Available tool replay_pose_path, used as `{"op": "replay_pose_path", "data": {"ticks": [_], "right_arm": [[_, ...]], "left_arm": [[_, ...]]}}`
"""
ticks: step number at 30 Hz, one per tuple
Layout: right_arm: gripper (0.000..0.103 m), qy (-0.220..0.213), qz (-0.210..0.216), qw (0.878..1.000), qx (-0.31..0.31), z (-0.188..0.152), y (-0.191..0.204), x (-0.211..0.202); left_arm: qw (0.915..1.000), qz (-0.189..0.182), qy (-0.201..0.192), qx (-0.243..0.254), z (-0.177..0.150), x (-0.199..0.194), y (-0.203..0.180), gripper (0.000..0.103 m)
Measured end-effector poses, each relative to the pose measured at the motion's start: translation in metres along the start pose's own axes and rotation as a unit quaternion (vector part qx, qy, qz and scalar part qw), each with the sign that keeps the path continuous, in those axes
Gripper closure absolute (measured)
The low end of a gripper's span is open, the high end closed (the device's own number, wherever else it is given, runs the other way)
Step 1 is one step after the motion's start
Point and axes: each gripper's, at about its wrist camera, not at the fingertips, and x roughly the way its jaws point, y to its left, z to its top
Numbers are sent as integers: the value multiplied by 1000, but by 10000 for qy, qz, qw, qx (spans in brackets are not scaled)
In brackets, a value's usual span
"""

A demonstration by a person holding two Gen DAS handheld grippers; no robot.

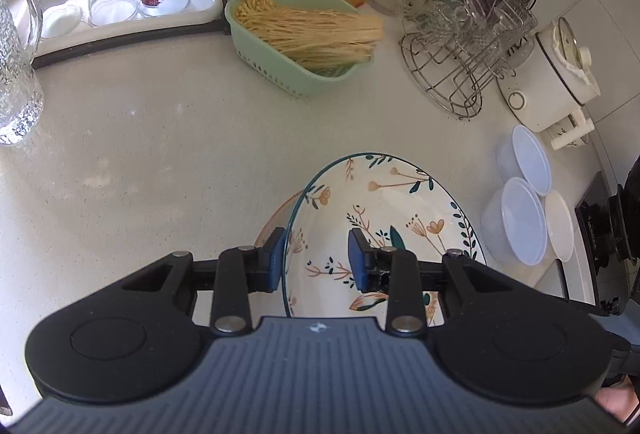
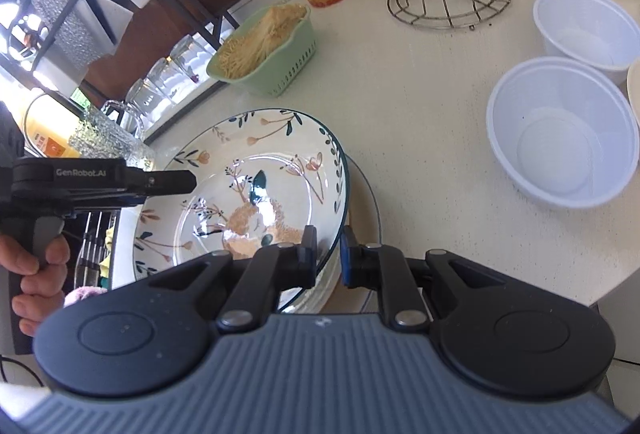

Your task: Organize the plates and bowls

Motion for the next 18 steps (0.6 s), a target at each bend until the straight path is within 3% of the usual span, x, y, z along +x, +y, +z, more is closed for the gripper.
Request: {"op": "replay_pose_path", "data": {"ticks": [18], "right_arm": [[88,152,-69,9990,-410,3,6,5]], "left_arm": [[9995,318,63,-33,-17,1,-1,66]]}}
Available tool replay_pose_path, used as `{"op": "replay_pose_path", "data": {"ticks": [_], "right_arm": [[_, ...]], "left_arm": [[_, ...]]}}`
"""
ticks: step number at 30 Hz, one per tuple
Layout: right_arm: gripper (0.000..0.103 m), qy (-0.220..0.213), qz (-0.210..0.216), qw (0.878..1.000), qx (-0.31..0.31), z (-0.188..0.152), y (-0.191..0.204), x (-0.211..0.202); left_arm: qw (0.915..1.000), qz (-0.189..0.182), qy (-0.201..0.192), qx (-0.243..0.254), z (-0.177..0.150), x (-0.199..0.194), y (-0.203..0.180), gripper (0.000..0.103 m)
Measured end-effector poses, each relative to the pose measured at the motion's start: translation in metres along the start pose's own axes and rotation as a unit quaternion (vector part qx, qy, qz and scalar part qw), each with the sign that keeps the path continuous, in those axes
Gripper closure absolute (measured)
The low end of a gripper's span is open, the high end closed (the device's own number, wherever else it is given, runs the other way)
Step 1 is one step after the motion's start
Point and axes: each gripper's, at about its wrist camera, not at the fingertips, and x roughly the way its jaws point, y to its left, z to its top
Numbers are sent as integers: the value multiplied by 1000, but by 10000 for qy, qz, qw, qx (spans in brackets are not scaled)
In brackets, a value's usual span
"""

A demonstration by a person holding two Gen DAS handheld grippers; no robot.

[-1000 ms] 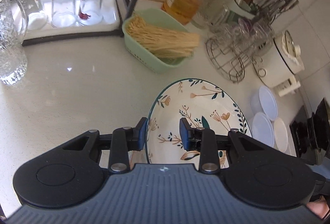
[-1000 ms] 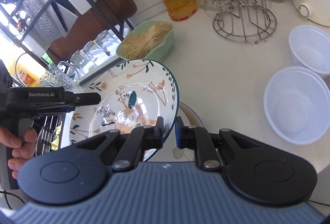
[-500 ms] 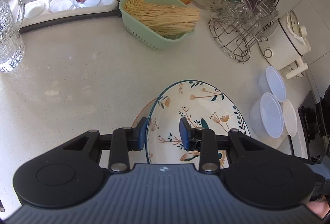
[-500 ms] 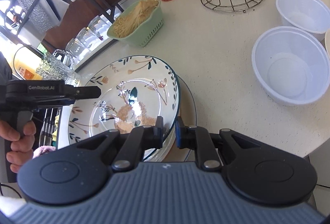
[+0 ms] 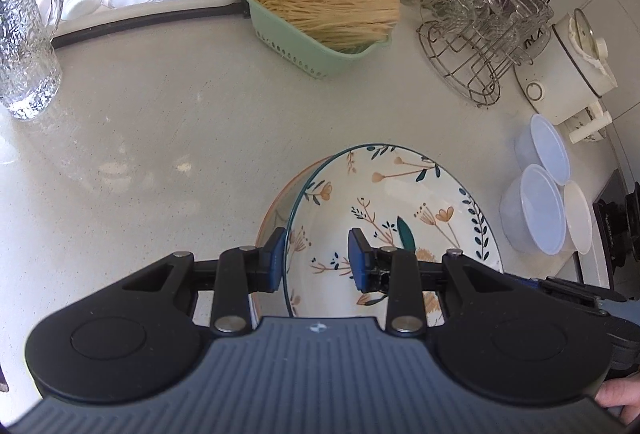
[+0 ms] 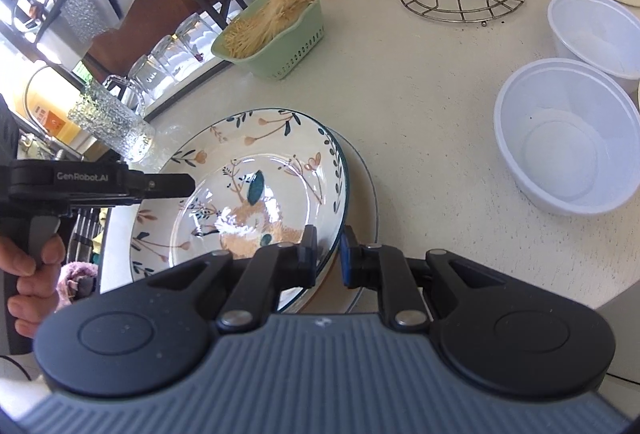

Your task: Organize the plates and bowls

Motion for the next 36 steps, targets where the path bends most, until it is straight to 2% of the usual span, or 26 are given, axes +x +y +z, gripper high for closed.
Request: {"op": "replay_pose_path", "data": {"ticks": [12,22,25,28,33,36], "right_arm": [[88,23,-158,9997,-163,-1,1,6],[88,-91,-172,9998,-94,3,-4,9],[88,-98,-142,9998,-73,3,-5,9],[88,-114,-104,9999,-68,4,-5,10],[88,-121,-33,9999,-34,3,-8,10],[89,-283,69,9996,-9,6,-8,2]], "left_arm": [[9991,276,305,141,-7,10,-4,66],[9992,277,159,-240,-7,-2,3,66],[9984,502,111,-239,-8,-6,2,66],[9984,401,107,-382,-9,-9,6,67],[9984,447,-25,-357,-11,-16,-2,67],[9987,388,-160,-291,-9,-25,-15,67]]}}
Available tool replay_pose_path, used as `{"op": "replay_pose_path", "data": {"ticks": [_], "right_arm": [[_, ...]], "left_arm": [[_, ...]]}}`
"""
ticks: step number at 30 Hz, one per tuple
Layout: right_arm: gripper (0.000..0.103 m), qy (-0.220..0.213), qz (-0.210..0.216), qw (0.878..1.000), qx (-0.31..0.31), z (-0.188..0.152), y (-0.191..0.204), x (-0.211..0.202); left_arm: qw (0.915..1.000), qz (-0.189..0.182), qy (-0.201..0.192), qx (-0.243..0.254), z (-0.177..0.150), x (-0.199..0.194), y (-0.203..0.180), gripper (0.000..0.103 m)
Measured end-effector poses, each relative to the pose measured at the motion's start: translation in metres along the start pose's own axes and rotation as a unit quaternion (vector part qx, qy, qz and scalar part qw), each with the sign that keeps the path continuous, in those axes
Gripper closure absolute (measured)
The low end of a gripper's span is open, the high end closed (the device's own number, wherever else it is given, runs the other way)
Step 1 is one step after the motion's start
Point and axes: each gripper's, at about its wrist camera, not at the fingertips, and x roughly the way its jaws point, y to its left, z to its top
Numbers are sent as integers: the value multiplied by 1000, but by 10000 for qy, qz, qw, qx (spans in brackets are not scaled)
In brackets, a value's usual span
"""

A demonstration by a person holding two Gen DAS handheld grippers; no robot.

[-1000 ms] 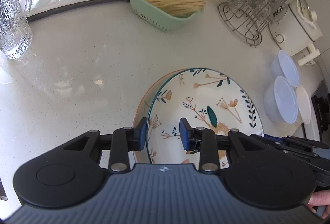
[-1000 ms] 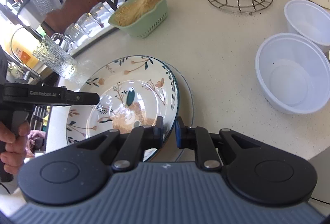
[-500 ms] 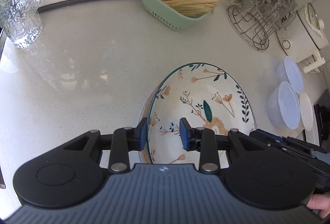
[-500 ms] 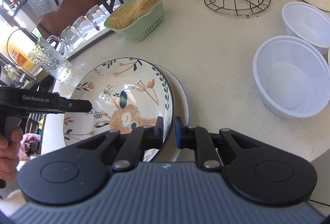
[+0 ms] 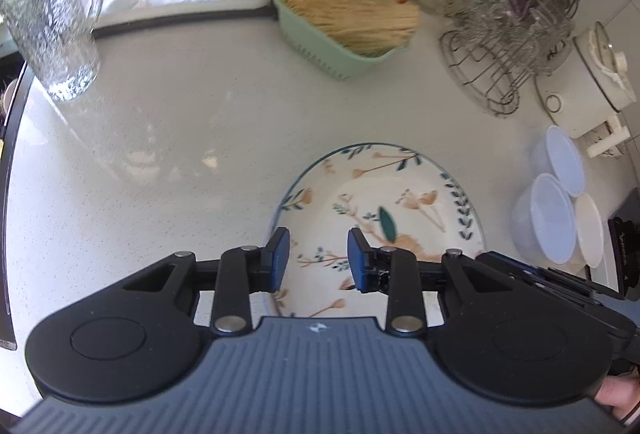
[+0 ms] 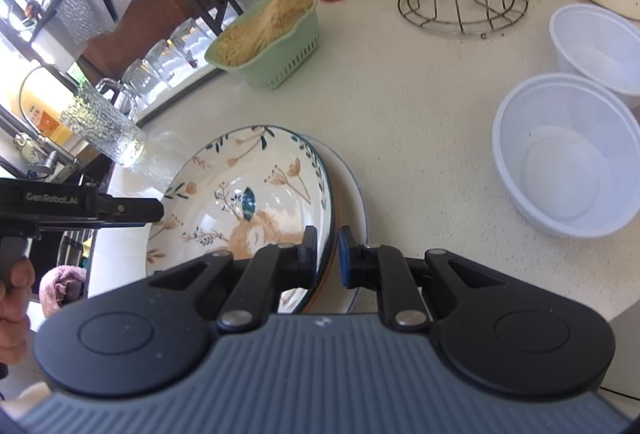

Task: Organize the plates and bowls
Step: 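Open the left gripper and pull back from the stacked plates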

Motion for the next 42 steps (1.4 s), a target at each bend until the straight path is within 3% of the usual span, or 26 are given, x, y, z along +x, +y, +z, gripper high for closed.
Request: {"op": "replay_pose_path", "data": {"ticks": [10,23,31,42], "right_arm": [[89,-595,146,9977,-289,21,8,-44],[89,-1170,35,9901,-777,27,10,-107],[89,-1365,-127,9860,-944,21,26,-119],[89,-1348,-437,9871,-744,6,41,-121]], "left_arm": [[9980,-242,-575,49,-1,-41,-49,67],[9935,-92,-1132,-5,-20,-77,-90,67],[9917,-89,-1277,104,-35,-92,-90,67],[9925,-206,-1185,240,-37,-97,-70,67]]}}
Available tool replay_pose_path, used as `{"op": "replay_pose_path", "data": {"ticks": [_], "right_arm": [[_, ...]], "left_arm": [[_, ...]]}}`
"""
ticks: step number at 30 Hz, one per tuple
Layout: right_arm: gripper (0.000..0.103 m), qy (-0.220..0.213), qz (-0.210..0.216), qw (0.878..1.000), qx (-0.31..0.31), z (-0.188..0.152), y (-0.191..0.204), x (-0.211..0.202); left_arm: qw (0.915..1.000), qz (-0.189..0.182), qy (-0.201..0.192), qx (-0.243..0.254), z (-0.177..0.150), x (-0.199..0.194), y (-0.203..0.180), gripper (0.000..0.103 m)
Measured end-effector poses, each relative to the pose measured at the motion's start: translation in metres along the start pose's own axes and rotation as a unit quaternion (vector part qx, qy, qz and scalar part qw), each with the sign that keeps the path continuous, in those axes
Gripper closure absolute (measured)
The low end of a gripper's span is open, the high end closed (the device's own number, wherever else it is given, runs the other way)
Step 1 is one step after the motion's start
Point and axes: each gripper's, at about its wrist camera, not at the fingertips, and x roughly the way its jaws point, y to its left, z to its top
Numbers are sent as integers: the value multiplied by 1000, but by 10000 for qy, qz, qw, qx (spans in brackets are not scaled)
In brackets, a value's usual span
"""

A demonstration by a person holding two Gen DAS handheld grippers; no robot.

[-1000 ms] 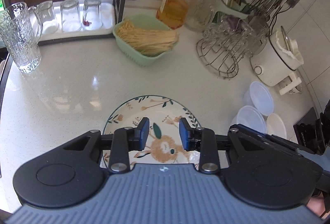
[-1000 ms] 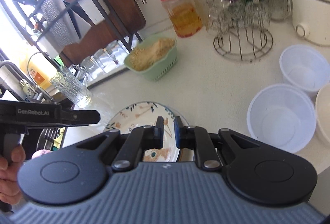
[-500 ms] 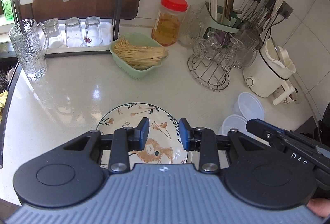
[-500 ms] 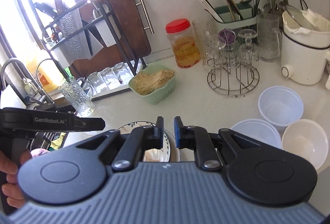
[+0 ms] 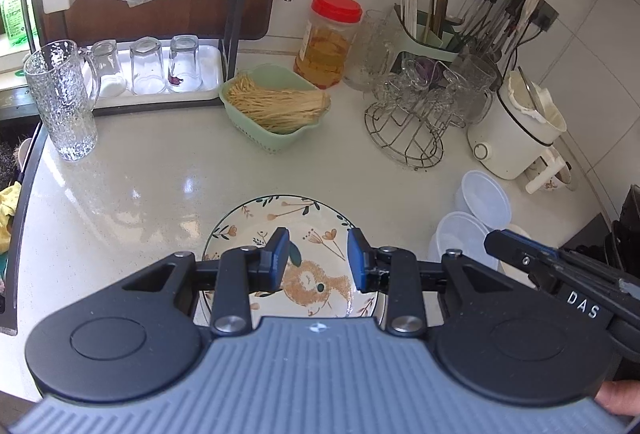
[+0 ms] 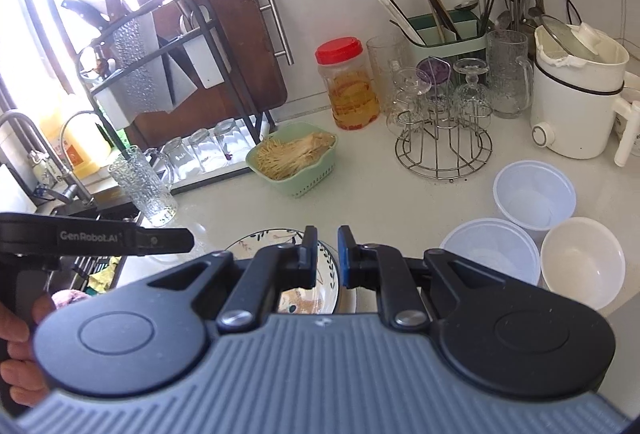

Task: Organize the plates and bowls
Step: 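Open the left gripper and pull back from the stacked plates, then move the left gripper toward the translucent plastic bowls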

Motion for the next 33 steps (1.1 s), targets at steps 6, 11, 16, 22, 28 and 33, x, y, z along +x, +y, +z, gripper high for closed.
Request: {"op": "replay_pose_path", "data": {"ticks": [6,11,16,22,28,33], "right_arm": [[89,26,-201,9997,148,-11,7,-3],[89,15,-265,9993,268,-20,5,-4],[89,-80,-321,9992,243,-23,-5,0],[89,-53,-323,9995,39,-19,-30,-2],[89,-17,-462,9989,57,-15,-65,-6],[89,54,-628,9980,99,-21,-93,-6]], "left_arm": [[9998,-101,104,166,-5,0,10,67],[9993,-154,186,295,-11,3,9,67],[9990,-168,98,393,-16,8,-1,67],[9994,-225,42,243,-24,21,-27,67],[9991,-310,74,279,-27,38,-66,67],[9988,-298,123,375,-26,56,-92,66]]}}
